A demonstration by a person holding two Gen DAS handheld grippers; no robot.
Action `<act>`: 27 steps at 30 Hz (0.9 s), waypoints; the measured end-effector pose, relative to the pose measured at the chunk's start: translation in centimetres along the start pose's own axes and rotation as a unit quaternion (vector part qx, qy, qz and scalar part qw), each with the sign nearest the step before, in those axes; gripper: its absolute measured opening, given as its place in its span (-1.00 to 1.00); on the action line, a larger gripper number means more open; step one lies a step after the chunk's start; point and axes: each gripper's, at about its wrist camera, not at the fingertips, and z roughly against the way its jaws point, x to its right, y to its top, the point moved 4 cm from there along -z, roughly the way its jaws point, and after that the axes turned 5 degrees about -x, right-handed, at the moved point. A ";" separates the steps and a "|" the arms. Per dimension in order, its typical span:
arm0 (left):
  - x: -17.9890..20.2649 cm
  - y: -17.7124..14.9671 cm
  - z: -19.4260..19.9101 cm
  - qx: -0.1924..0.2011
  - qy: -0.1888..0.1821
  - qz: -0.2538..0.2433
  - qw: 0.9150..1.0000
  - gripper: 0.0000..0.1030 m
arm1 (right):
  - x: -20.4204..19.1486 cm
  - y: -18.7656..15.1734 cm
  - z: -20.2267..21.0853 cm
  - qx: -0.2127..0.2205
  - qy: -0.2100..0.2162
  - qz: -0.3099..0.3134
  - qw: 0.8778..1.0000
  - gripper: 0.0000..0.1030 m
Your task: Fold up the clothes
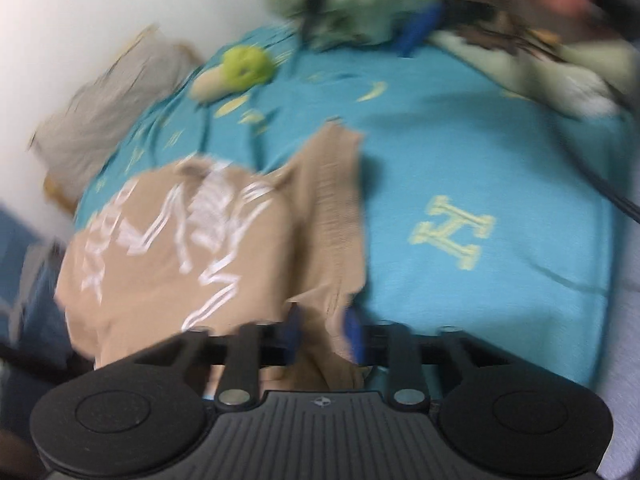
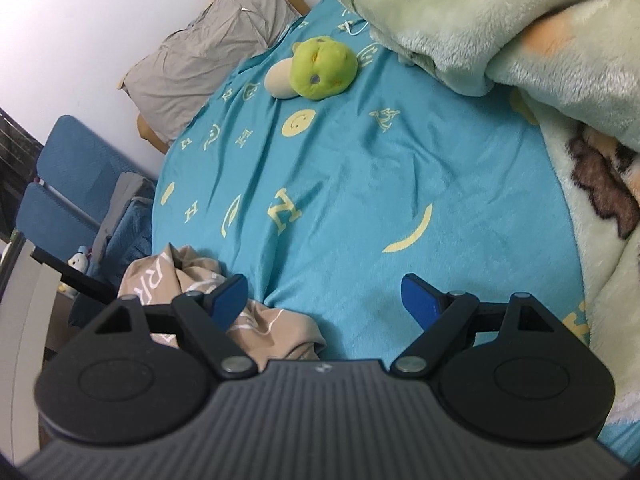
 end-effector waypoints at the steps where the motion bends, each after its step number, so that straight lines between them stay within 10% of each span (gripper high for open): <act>1: -0.7 0.2 0.2 0.004 0.000 0.016 1.000 -0.84 | 0.0 -0.1 -0.1 -0.002 0.001 0.000 1.000 0.65; 6: -6.1 1.4 4.1 0.089 -0.009 0.156 0.984 -0.91 | -1.2 -0.7 -0.4 -0.006 0.013 0.030 0.999 0.65; 11: -13.4 1.9 11.0 0.270 -0.054 0.321 0.906 -0.91 | -4.1 -1.8 0.8 0.025 0.073 0.093 0.993 0.66; 14: -15.2 1.2 13.3 0.315 -0.059 0.359 0.877 -0.91 | -6.5 -3.1 1.5 0.043 0.122 0.141 0.982 0.66; 21: -16.3 0.9 14.8 0.331 -0.058 0.380 0.862 -0.91 | -11.1 -6.8 2.2 0.054 0.166 0.242 0.954 0.81; 27: -16.3 0.3 15.9 0.361 -0.048 0.391 0.846 -0.92 | -10.5 -6.6 -1.2 0.066 0.052 0.229 0.970 0.99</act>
